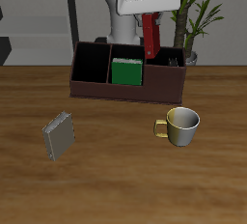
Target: Place the green book into the back desk caddy's front compartment and place the left yellow book into the back desk caddy's right compartment and place the red book into the back desk caddy's right compartment
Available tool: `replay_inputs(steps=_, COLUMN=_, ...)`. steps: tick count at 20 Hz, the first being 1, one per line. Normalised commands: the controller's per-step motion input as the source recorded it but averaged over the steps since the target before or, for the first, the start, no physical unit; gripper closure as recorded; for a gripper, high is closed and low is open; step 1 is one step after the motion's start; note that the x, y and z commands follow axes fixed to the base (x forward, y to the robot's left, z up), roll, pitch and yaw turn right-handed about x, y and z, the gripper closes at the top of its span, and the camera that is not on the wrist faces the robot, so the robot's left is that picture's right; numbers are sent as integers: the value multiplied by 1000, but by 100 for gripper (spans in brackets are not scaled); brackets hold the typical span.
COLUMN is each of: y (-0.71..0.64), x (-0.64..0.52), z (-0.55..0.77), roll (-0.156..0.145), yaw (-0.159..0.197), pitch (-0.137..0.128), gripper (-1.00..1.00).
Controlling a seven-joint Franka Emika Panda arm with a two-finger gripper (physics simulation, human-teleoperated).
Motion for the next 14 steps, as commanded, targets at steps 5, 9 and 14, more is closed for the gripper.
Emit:
replay_inputs(steps=5, y=221, x=-347, z=44, roll=-23, yaw=-12, pitch=-26, gripper=100)
replay_inputs(steps=9, y=149, x=-115, z=-63, roll=-88, yaw=-75, pitch=1, gripper=100)
replay_inputs(steps=14, y=252, x=-236, z=-96, roll=-13, yaw=-57, pitch=38, gripper=100)
